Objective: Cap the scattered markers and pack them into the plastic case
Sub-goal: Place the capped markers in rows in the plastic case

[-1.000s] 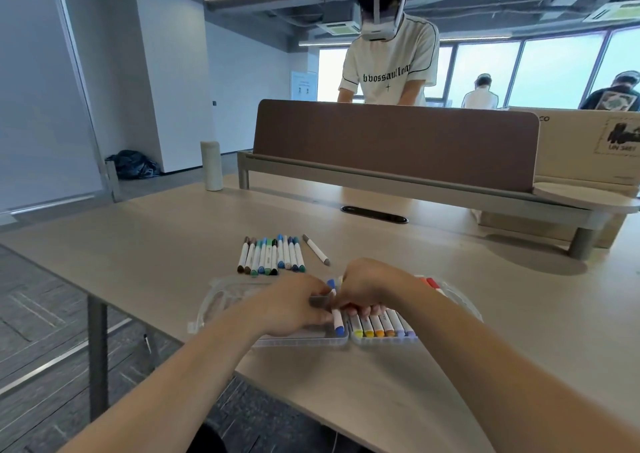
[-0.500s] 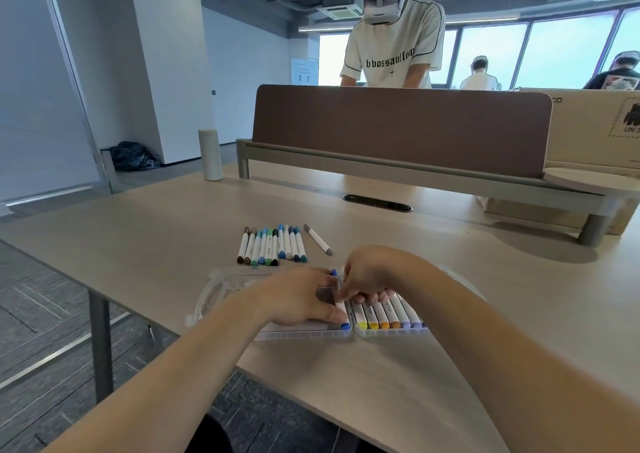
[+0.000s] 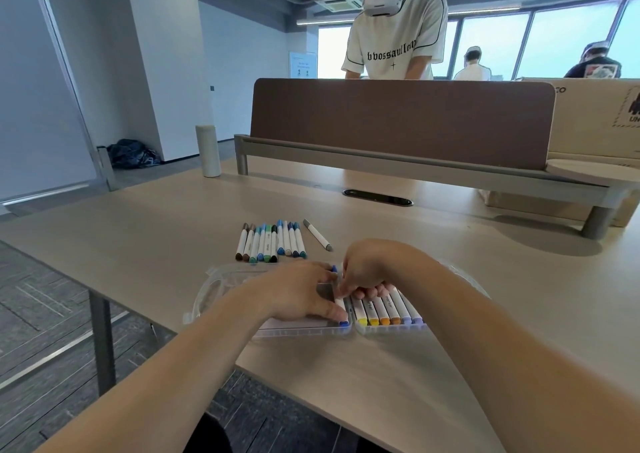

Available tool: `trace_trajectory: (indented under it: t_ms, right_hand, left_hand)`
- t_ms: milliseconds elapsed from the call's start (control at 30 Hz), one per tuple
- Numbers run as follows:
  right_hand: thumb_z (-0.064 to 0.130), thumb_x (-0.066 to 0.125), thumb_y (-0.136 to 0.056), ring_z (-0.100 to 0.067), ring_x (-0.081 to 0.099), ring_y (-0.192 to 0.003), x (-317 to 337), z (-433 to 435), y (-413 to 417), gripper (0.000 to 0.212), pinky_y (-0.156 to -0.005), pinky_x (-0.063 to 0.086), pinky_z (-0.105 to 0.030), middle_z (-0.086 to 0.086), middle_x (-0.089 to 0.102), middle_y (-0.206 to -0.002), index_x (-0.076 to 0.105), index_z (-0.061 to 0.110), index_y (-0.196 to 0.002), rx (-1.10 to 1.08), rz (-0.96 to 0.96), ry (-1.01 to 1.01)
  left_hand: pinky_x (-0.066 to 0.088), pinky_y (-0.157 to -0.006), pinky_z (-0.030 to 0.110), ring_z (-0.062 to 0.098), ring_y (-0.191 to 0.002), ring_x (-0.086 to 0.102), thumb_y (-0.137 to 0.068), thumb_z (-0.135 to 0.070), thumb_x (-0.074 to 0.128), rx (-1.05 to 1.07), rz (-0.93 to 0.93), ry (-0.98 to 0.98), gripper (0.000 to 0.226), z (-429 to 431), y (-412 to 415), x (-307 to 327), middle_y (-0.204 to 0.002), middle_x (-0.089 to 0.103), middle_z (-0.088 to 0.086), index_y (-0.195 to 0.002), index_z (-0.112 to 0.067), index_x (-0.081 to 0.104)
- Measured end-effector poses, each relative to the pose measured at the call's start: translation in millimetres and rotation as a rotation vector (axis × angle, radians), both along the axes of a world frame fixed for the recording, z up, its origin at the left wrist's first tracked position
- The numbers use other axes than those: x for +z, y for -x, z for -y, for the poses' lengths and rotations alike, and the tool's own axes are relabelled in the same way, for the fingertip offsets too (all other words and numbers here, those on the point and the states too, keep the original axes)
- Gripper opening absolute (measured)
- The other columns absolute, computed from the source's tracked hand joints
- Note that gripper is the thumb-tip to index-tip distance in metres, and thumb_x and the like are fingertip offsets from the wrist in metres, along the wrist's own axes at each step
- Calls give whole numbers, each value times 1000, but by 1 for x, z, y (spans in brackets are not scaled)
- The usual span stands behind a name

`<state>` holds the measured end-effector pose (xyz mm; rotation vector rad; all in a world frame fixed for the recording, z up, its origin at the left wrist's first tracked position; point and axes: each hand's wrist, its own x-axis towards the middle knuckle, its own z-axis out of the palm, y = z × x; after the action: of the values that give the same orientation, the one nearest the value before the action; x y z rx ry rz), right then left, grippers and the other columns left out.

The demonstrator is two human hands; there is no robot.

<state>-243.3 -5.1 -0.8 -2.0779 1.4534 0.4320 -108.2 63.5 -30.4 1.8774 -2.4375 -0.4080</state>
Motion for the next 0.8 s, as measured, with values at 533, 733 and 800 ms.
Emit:
trace_trajectory:
  t_ms: [533, 733, 800]
  right_hand:
    - [21, 65, -92, -20, 60, -66, -4, 37, -48, 22, -66, 53, -29, -13, 73, -86, 71, 0, -97, -38, 198, 309]
    - [12, 65, -89, -20, 59, -66, -11, 72, -99, 13, -67, 51, -30, -9, 64, -81, 60, 8, -77, -56, 152, 448]
    - [12, 63, -88, -19, 56, -65, -12, 80, -113, 16, -62, 48, -29, -7, 61, -78, 57, 9, -74, -61, 149, 473]
  left_hand:
    - [56, -73, 36, 26, -85, 67, -98, -15, 45, 504, -620, 265, 25, 33, -74, 15, -91, 69, -4, -97, -22, 68]
    - [55, -62, 32, 18, -75, 63, -97, -15, 45, 552, -647, 256, 24, 48, -102, 18, -86, 70, -4, -95, -23, 68]
    - [50, -58, 25, 15, -77, 64, -97, -16, 46, 558, -641, 255, 23, 51, -111, 18, -87, 70, -6, -99, -22, 68]
